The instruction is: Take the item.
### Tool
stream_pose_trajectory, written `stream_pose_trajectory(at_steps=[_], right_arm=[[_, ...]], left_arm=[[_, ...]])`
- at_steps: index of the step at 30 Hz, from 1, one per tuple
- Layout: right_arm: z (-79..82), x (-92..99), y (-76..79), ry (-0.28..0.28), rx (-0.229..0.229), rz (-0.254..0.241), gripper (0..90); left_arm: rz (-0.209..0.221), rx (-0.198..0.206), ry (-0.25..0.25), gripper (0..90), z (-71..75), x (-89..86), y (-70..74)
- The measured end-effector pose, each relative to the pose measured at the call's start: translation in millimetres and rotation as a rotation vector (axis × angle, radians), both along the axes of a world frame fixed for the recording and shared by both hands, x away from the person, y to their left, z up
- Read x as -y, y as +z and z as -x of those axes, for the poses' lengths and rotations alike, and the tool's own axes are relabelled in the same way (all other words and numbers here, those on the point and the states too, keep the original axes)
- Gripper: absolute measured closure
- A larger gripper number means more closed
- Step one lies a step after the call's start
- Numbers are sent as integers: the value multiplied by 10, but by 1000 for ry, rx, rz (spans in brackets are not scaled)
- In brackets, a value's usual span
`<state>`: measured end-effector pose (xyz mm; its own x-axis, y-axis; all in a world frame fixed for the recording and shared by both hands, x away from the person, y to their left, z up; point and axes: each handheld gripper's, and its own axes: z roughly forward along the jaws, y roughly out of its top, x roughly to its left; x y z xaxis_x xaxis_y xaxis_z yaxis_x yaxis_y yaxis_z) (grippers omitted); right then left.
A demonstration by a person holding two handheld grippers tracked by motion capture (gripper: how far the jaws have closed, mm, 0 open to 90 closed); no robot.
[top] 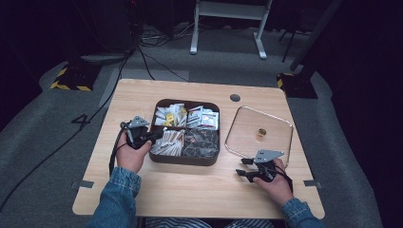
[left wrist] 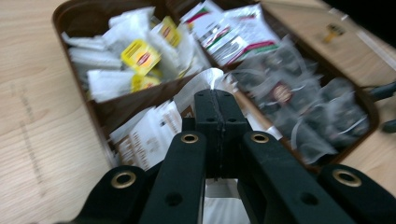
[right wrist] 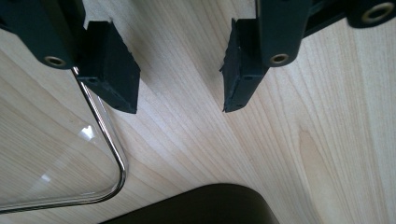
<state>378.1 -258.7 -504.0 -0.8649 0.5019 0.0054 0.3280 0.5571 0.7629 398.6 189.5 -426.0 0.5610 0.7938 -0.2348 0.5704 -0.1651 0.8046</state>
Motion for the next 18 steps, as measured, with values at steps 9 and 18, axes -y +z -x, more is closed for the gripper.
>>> stream_pose_trajectory(at_steps=[9,18], right_arm=[[0,0,0,0,-1,0,465],[1,0,0,0,0,0,464]], left_arm=[[11,42,-37,896,83,61,152],[10,57,-88,895,177,189,263]])
